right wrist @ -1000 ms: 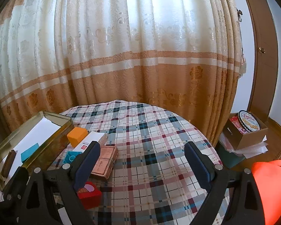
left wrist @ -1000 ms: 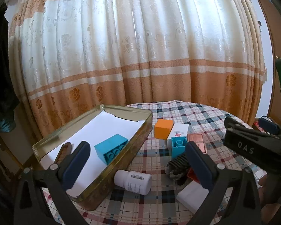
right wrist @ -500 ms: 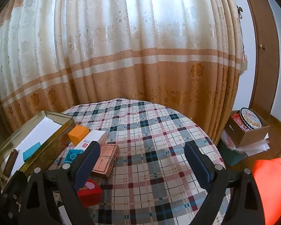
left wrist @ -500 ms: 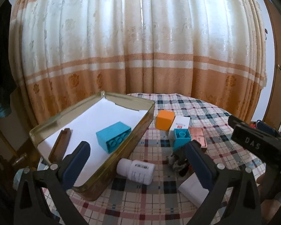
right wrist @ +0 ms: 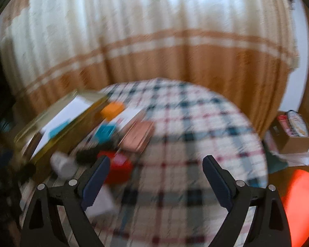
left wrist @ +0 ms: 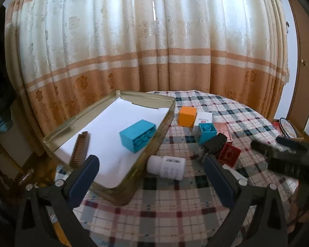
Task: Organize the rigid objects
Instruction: 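Grasp the white phone charger with the right tool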
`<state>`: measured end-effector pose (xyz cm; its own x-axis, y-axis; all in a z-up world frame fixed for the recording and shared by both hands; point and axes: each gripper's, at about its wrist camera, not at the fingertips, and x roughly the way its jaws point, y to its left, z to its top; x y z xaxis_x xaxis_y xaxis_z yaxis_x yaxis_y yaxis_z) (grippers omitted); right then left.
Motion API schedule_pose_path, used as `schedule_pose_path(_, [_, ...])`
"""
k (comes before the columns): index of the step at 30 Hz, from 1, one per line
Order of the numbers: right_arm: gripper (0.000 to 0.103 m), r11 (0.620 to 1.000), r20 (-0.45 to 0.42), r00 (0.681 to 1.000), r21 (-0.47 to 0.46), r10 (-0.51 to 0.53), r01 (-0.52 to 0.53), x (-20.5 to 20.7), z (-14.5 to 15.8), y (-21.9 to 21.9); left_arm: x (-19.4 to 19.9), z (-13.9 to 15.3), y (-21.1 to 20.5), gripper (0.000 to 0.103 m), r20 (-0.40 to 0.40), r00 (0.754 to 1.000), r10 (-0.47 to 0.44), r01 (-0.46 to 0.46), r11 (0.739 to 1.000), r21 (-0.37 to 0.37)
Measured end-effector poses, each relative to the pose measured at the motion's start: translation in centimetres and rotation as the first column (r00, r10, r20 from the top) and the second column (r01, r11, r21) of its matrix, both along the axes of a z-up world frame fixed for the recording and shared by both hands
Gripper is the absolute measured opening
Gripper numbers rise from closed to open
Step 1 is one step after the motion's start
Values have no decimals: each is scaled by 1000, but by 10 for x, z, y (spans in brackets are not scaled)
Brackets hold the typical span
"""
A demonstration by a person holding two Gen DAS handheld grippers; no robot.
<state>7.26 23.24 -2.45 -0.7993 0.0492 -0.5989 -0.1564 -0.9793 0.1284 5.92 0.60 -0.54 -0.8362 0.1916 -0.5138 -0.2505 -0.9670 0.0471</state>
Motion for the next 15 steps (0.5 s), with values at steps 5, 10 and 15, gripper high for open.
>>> schedule_pose_path(5, [93, 987, 50, 986, 2, 158, -159, 4, -8, -30, 2, 5, -20, 102, 18, 999, -40, 40, 999, 20])
schedule_pose_path(10, [93, 969, 131, 960, -2, 247, -249, -7, -18, -54, -1, 8, -31, 102, 36, 998, -59, 58, 998, 38])
schedule_pose_path(15, [84, 959, 191, 943, 24, 274, -283, -18, -27, -68, 1, 8, -26, 102, 36, 996, -80, 79, 997, 19])
